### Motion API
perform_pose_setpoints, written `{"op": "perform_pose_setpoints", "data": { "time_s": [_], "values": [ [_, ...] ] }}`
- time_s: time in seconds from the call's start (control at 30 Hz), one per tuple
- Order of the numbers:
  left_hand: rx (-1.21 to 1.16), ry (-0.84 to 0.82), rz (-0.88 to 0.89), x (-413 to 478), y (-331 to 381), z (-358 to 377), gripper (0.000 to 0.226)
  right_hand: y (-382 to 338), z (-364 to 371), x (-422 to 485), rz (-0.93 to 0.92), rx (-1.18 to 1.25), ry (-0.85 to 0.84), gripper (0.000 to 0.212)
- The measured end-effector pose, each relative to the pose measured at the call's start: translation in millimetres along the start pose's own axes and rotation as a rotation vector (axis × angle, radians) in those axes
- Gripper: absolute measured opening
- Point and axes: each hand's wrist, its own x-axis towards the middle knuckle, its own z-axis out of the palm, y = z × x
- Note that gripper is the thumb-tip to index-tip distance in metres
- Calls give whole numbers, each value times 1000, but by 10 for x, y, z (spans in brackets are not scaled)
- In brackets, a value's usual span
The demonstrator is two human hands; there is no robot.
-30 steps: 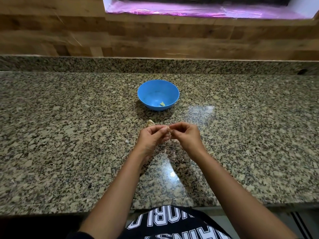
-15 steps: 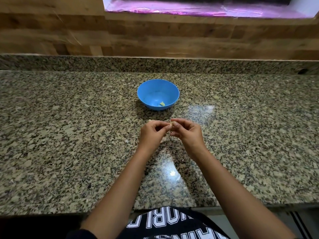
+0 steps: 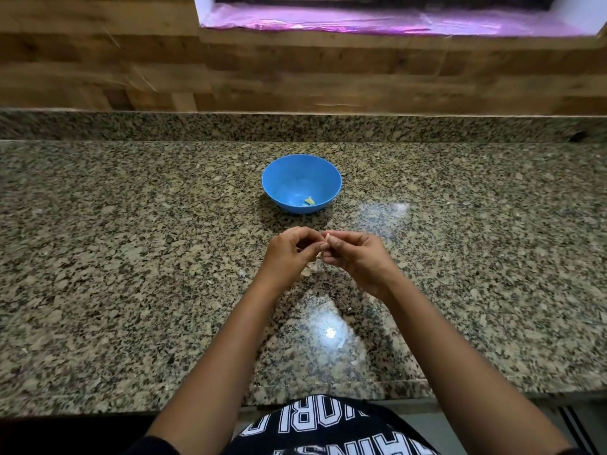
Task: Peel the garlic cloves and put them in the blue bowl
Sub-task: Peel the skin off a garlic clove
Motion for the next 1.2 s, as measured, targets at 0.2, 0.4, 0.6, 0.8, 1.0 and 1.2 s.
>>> {"op": "perform_pose_setpoints", "data": {
  "time_s": [0.2,0.4,0.6,0.8,1.0,1.2],
  "values": [
    [150,-71,36,45,17,-26,9,-76,13,-31,91,58,-44,22],
    [233,22,12,56,-14,21,10,-82,3,-58,148,15,-10,15],
    [280,58,-25,24,-90,-27,9,-75,-63,-68,160,52,52,15],
    [302,21,-25,-14,-64,70,10,-49,-58,-77,105,-30,81,14],
    [53,28,-84,-34,18,103,14,-46,-46,-97,-28,-332,159,9],
    [106,1,-55,-9,28,100,8,-38,-14,-107,-146,-691,213,4]
  ]
}}
